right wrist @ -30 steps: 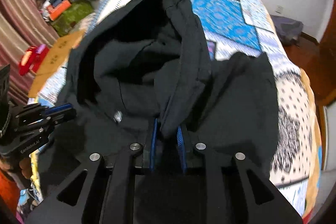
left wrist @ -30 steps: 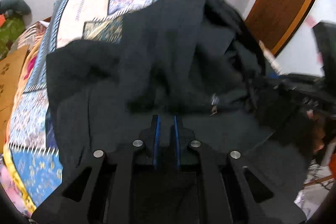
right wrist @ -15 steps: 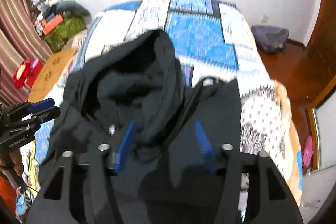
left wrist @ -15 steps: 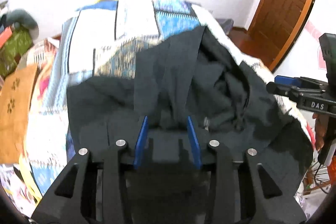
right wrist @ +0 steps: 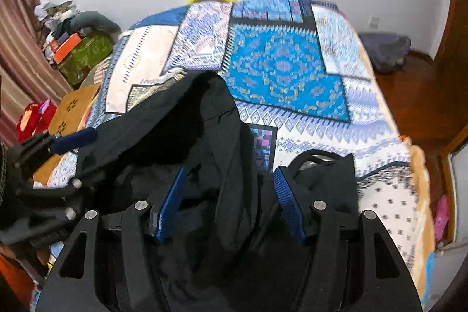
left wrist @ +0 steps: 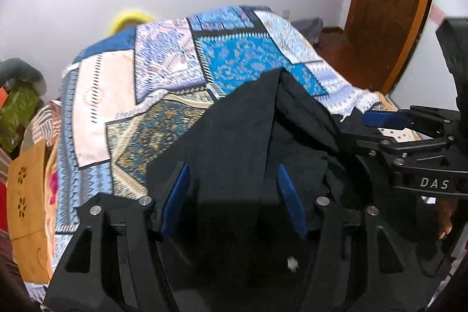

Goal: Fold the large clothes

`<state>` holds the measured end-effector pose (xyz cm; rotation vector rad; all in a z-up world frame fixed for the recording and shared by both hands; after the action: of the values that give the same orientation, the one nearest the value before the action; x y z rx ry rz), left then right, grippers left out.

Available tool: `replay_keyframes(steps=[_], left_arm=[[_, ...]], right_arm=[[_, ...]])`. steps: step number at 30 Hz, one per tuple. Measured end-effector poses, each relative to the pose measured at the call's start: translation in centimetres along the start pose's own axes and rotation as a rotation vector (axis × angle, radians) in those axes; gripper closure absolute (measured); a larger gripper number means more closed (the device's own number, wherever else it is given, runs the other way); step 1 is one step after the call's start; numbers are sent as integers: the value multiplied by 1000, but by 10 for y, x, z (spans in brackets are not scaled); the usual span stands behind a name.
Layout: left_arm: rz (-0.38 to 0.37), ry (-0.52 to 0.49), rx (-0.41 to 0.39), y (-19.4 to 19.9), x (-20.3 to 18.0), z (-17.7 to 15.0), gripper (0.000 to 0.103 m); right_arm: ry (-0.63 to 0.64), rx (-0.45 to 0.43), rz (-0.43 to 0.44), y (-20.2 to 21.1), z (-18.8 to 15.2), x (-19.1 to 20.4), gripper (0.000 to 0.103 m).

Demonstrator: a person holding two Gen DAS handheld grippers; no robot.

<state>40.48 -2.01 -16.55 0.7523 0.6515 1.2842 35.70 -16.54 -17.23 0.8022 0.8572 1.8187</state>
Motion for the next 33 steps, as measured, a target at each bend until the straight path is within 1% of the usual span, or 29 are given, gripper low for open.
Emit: replay_keyframes(steps=[2, 4, 5, 6, 7, 9, 10, 11, 12, 13, 14, 15, 17, 18, 22, 25, 26, 29, 31, 33], left_arm=[[5, -3, 14, -14, 0, 3, 42], [1, 3, 13, -20, 0, 2, 42], [-1, 8, 11, -24, 1, 3, 42], [-5, 17, 9, -27, 3, 4, 42], [-8, 24, 7, -28, 4, 4, 42], [-20, 40, 6, -30, 6, 5, 43], [-23, 45, 5, -31, 8, 5, 46], [-25, 49, 8, -33, 9, 5, 52], [-25, 50, 21, -35, 11, 5, 59], [-23, 54, 27, -36, 12, 5, 62], [-23, 58, 24, -35, 13, 4, 69], [-26, 66, 21, -32, 16, 3, 77], [-54, 78, 1, -23, 19, 1, 79], [-76, 88, -4, -16, 21, -1, 80], [-113, 106, -36, 17, 24, -9, 81], [-141, 118, -68, 47, 23, -20, 82], [-148, 120, -82, 58, 22, -26, 82], [-165, 122, -101, 79, 16, -42, 82], [-160, 105, -94, 89, 9, -57, 82], [-148, 83, -75, 96, 2, -73, 81]], right_arm=[[-24, 38, 28, -15, 5, -5, 45], [-41, 69, 37, -27, 6, -9, 45], [-47, 84, 37, -35, 7, -11, 47], [-48, 95, 33, -40, 8, -12, 52], [-46, 106, 28, -45, 8, -12, 55], [-43, 132, 32, -54, 8, -12, 66], [-47, 143, 39, -57, 7, -13, 68], [-51, 147, 35, -60, 6, -13, 70], [-39, 145, 27, -60, 6, -12, 75], [-17, 139, 13, -59, 6, -10, 78], [13, 122, -12, -54, 5, -7, 85], [30, 105, -23, -50, 4, -5, 89], [54, 79, -18, -38, 3, -1, 92], [66, 61, -17, -28, 2, 3, 93], [95, -19, -18, 13, -4, 18, 93], [121, -85, -18, 44, -15, 34, 93], [129, -97, -18, 47, -14, 38, 93], [131, -124, 0, 68, -27, 46, 93], [139, -132, -2, 77, -35, 50, 92], [174, -124, -14, 83, -45, 57, 88]])
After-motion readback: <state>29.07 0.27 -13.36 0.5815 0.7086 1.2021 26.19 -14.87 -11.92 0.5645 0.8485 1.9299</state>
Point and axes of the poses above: each gripper's, at about its wrist camera, not at the fingertips, and y roughly against the way its jaws point, x to its left, z to its top, the point moved 2 cm from there along -y, roughly the way its jaws point, and after that the axes turned 4 degrees about y, right-handed, at the moved point
